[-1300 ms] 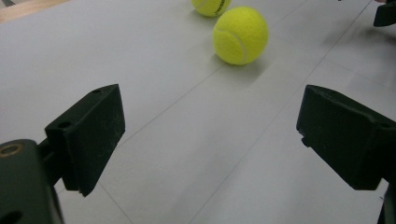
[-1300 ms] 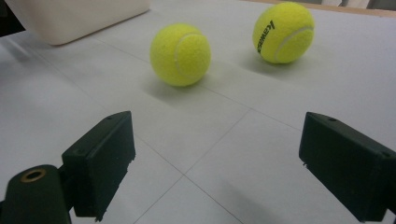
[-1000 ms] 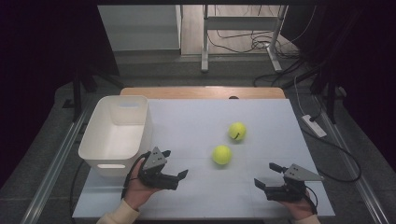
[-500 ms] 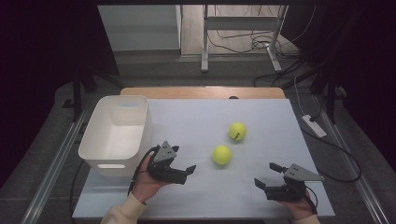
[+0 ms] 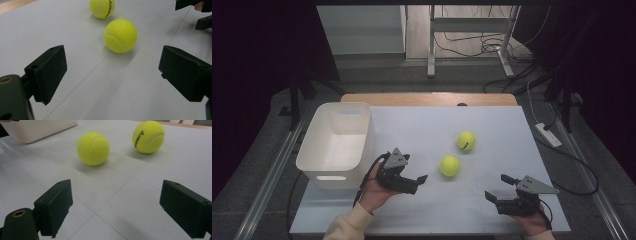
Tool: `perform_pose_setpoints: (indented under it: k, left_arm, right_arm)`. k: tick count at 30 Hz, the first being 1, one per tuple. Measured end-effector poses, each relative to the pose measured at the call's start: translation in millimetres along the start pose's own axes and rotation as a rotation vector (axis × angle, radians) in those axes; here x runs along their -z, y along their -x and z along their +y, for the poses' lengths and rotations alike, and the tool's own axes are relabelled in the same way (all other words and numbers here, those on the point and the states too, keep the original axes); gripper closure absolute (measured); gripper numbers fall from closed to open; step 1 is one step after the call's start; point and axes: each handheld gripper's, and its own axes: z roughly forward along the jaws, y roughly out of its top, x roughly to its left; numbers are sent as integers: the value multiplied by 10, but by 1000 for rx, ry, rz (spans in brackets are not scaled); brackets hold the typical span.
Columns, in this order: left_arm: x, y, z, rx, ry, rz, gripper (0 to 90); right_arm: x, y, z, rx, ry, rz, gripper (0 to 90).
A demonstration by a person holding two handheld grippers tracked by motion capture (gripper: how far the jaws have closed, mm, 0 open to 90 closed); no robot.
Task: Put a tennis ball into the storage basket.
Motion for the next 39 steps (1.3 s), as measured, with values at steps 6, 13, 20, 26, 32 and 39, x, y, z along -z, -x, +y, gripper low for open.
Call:
perform_pose_setpoints:
  k: [6,13,20,26,32,39]
  left_arm:
    - [-42,-5,45,3,-1,-16,91]
    - [-117,4,95,-1,-10,-29,90]
    - [-196,-2,129,10,-14,-44,90]
    - [-249,13,172,0,-20,-47,89]
    - [-312,28,209,-9,-31,-50,88]
    - [-377,46,253,-22,-39,-55,85]
  right_arm:
    - [-1,6,2,-3,5,-3,113]
    - [-4,5,0,-1,1,-3,114]
    - [1,14,1,-1,5,-4,113]
    - [2,9,2,1,4,-5,113]
    - [-1,20,-1,1,4,-5,114]
    - [-4,23,-5,-3,-1,-8,113]
